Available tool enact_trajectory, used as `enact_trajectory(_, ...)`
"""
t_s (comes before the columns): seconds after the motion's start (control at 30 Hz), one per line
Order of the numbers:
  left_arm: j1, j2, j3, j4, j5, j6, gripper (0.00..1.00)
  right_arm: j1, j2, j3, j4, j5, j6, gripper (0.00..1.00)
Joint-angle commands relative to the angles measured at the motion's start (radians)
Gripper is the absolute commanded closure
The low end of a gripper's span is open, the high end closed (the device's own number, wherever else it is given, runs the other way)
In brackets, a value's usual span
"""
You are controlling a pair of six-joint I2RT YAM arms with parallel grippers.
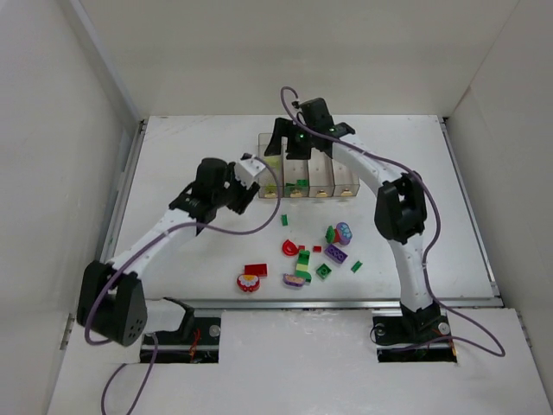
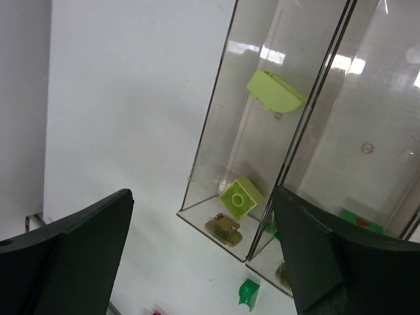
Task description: Sort the legos into containers by color
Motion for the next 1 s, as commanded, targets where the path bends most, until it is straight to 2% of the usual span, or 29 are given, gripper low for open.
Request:
enact_trajectory(0.0,0.022,0.109,0.231,0.058,0.068,0.061,1.0,-0.045,-0.094,0.042,0.037,-0.067,-0.035,0.08)
enact_trajectory(0.13,0.031,0.432,0.523,-0.086,0.155,0.087,1.0,-0.091,-0.158,-0.012,0.046,-0.085,-0.081,0.08)
enact_trajectory(0.23,0.031,0.567,0.652,-0.126,0.14,0.112,1.0,-0.12,-0.218,-0.079,0.01,-0.059,-0.132,0.08)
enact_trajectory(0.27,0.031,0.632,0.671,-0.126,0.125,0.121,1.0,-0.12,-0.243,-0.093,-0.007,-0.05,-0.153,0.08)
enact_trajectory(0.43,0.031,0.71,0.718,-0.033,0.085,0.208,1.0,-0.153,-0.29,-0.127,-0.052,-0.013,-0.193,0.08)
enact_trajectory(0.47,0.031,0.71,0.718,-0.011,0.085,0.225,0.97,-0.163,-0.29,-0.127,-0.066,-0.004,-0.193,0.08)
enact_trajectory(0.5,0.031,0.719,0.718,-0.011,0.085,0.242,0.82,-0.163,-0.299,-0.127,-0.078,-0.004,-0.203,0.08)
enact_trajectory(0.6,0.031,0.728,0.718,-0.011,0.085,0.277,0.5,-0.163,-0.312,-0.139,-0.09,0.019,-0.227,0.08)
enact_trajectory(0.63,0.031,0.728,0.718,-0.011,0.085,0.277,0.34,-0.163,-0.322,-0.15,-0.099,0.03,-0.238,0.08)
enact_trajectory(0.67,0.031,0.728,0.718,-0.011,0.085,0.277,0.27,-0.163,-0.336,-0.159,-0.099,0.039,-0.238,0.08)
enact_trajectory(0.83,0.011,0.673,0.678,0.016,0.082,0.288,0.08,-0.163,-0.408,-0.242,-0.133,0.099,-0.266,0.08)
enact_trajectory(0.97,-0.01,0.592,0.666,0.062,0.023,0.262,0.08,-0.163,-0.532,-0.343,-0.194,0.168,-0.301,0.08)
